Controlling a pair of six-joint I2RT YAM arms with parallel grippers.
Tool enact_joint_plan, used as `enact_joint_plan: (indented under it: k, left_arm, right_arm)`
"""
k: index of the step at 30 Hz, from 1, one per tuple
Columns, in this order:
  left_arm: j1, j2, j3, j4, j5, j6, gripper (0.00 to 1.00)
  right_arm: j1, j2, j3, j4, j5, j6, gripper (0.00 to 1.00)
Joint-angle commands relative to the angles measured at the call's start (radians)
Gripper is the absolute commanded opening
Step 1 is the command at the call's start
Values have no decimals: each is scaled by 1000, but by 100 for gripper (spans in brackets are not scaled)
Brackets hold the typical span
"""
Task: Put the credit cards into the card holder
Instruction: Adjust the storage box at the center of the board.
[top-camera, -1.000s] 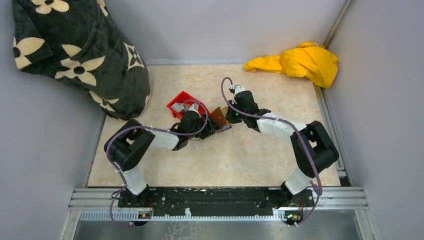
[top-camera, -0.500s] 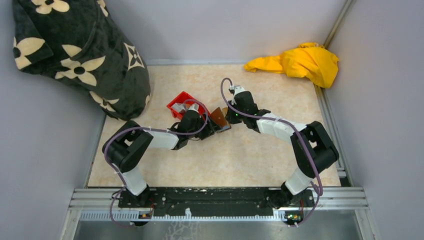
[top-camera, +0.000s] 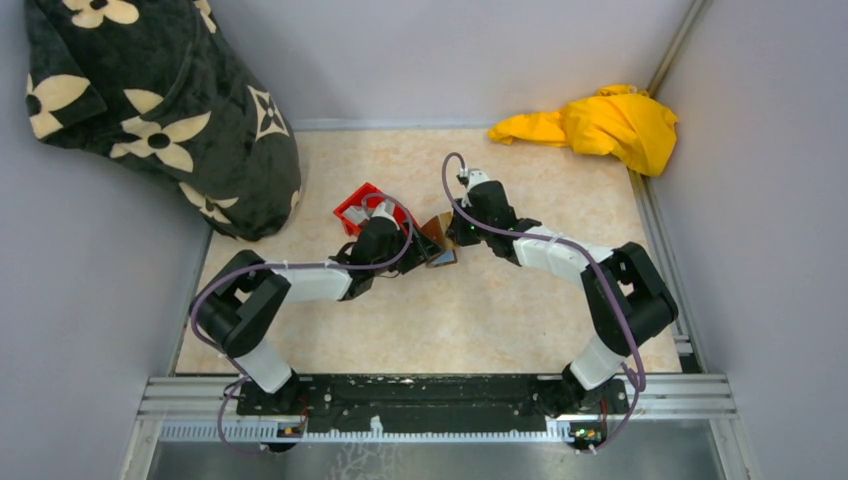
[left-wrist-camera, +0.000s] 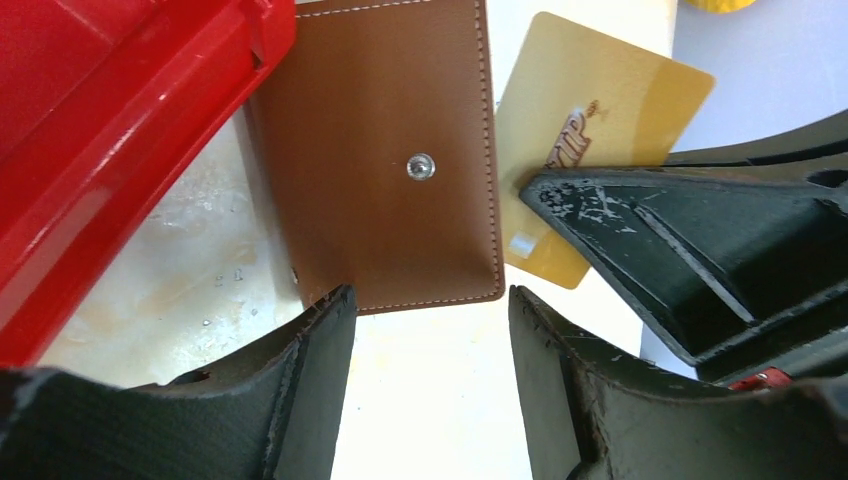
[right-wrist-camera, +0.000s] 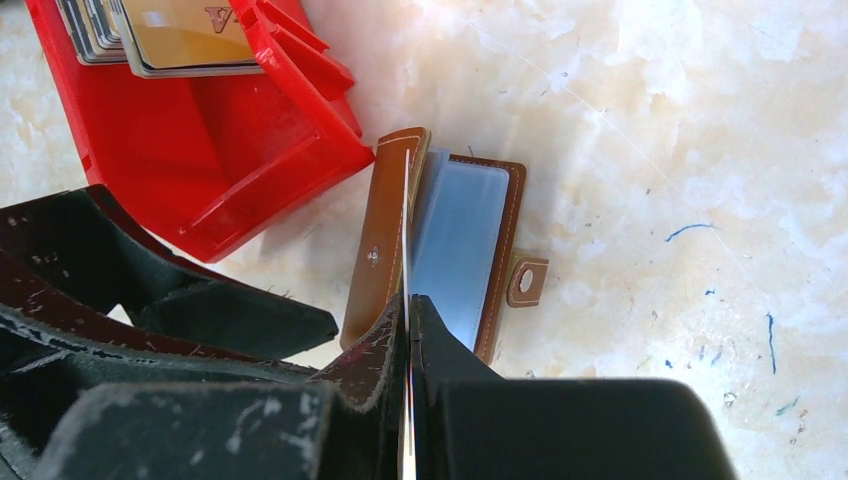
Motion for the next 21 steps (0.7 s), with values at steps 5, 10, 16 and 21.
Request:
enact_joint_plan:
  k: [5,10,16,21]
  left_arm:
    - [-37,-86,6,-86,-119,47,60]
    - [-82,-140,-20,-175,-260,67,56]
    - [-141,-178,-83,-208,-421,43,51]
    - [-175,-139,-92,-230,-488,29,49]
  right_arm:
    - [13,-43,23,70,-25,8,0]
    - [13,-37,21,84,-35,9,0]
    - [12,-29,23,98,-49,13,0]
    - [13,-17,20,115,-64,20,0]
